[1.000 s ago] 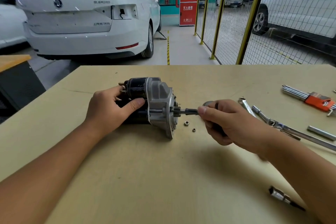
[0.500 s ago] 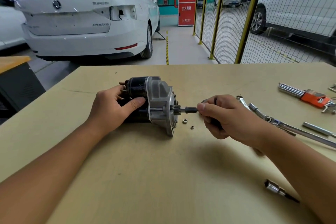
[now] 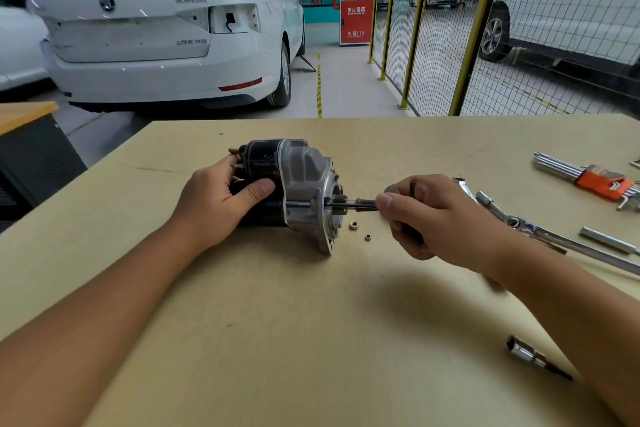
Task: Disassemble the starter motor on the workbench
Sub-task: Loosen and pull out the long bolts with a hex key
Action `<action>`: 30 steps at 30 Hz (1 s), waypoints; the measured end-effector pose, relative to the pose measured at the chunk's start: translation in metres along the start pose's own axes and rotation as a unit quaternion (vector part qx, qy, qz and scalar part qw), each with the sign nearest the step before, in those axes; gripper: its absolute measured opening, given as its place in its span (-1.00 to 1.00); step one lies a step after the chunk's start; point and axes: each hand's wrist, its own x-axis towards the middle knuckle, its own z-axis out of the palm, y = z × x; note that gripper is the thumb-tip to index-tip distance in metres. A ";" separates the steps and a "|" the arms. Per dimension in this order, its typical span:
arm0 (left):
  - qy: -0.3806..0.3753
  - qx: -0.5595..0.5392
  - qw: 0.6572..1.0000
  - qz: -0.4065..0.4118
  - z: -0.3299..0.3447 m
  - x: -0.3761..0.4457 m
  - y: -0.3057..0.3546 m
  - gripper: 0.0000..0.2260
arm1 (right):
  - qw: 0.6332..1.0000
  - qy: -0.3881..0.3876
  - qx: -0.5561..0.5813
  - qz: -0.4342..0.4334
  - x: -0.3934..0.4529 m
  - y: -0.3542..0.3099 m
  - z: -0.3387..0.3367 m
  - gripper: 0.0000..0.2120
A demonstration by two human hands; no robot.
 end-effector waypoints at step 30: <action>-0.012 0.000 1.000 0.013 0.007 0.002 0.008 -0.31 | 0.993 0.101 -0.032 -0.056 0.001 0.012 0.006 -0.52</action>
